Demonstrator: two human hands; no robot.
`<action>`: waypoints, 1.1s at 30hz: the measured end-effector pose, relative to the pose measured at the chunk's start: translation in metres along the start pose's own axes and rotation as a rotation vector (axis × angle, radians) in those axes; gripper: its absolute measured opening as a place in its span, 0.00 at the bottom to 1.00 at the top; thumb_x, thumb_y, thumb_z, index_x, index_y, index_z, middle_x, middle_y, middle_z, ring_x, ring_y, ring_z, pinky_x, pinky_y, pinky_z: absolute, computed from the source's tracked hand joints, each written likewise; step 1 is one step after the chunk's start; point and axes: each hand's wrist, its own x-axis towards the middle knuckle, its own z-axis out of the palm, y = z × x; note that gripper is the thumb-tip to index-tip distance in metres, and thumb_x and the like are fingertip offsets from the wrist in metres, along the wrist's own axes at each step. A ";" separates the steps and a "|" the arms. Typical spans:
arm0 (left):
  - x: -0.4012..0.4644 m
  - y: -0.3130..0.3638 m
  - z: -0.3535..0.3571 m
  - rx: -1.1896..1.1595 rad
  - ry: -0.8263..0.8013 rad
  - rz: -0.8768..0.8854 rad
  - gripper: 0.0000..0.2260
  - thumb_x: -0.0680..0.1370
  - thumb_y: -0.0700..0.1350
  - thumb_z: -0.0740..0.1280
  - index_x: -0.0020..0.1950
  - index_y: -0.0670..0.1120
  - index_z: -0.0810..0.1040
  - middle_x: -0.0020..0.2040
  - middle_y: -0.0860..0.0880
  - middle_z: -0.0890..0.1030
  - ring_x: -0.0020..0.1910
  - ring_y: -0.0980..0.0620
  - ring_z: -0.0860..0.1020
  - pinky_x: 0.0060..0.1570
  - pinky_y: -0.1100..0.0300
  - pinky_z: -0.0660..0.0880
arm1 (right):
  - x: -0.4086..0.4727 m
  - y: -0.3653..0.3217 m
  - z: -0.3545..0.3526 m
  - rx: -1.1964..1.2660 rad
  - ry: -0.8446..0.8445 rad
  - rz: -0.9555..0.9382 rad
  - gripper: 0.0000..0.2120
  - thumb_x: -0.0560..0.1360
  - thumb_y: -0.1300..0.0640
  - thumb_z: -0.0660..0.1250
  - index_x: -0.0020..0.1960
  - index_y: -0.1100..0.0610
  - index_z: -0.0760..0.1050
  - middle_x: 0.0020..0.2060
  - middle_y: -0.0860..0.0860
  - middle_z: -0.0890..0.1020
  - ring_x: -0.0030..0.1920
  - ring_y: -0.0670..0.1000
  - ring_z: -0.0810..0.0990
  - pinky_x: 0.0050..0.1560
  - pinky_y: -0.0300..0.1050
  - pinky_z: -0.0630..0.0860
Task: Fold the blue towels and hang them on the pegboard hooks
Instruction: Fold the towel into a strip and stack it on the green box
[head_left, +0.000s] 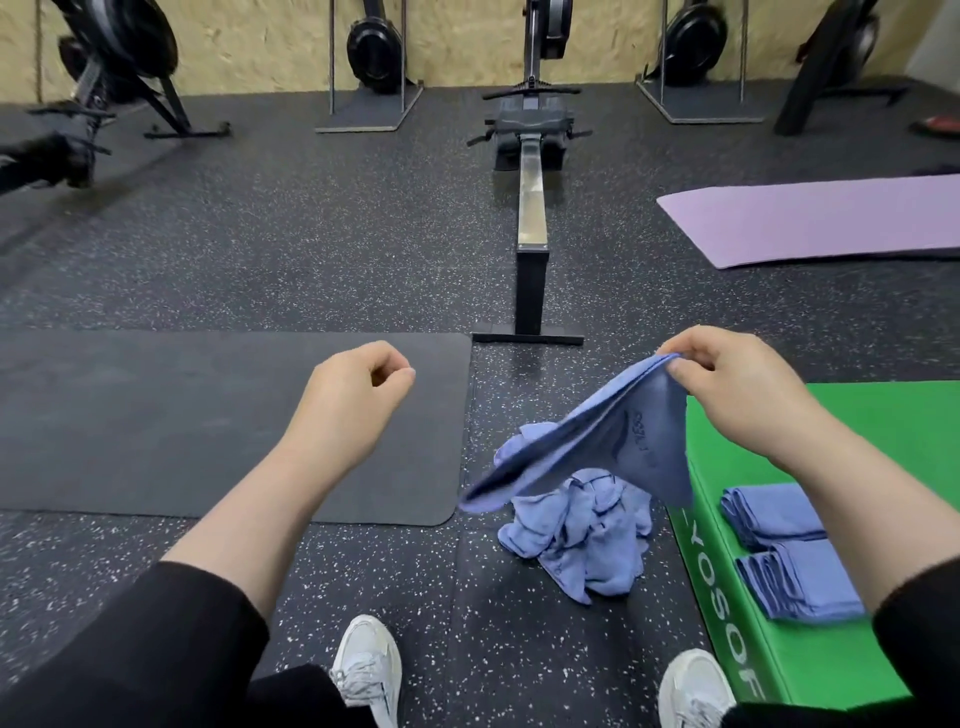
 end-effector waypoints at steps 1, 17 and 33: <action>-0.003 0.005 0.004 -0.010 -0.031 -0.006 0.08 0.80 0.47 0.66 0.42 0.52 0.78 0.39 0.52 0.83 0.41 0.51 0.80 0.41 0.57 0.76 | -0.002 -0.003 0.000 -0.010 -0.016 -0.013 0.07 0.80 0.58 0.65 0.49 0.49 0.80 0.42 0.48 0.85 0.46 0.54 0.82 0.51 0.50 0.77; -0.076 0.084 0.102 -0.171 -0.583 0.111 0.27 0.76 0.63 0.69 0.73 0.63 0.65 0.61 0.58 0.80 0.58 0.56 0.79 0.60 0.51 0.77 | -0.024 -0.045 -0.012 0.106 -0.091 -0.177 0.09 0.77 0.61 0.66 0.45 0.49 0.81 0.37 0.53 0.82 0.32 0.44 0.69 0.32 0.38 0.64; -0.050 0.052 0.071 0.044 -0.046 0.013 0.15 0.74 0.36 0.57 0.53 0.54 0.73 0.48 0.52 0.80 0.48 0.43 0.76 0.46 0.50 0.74 | -0.032 -0.069 -0.014 0.364 0.000 -0.234 0.12 0.76 0.66 0.65 0.44 0.51 0.82 0.29 0.50 0.74 0.25 0.43 0.63 0.27 0.35 0.60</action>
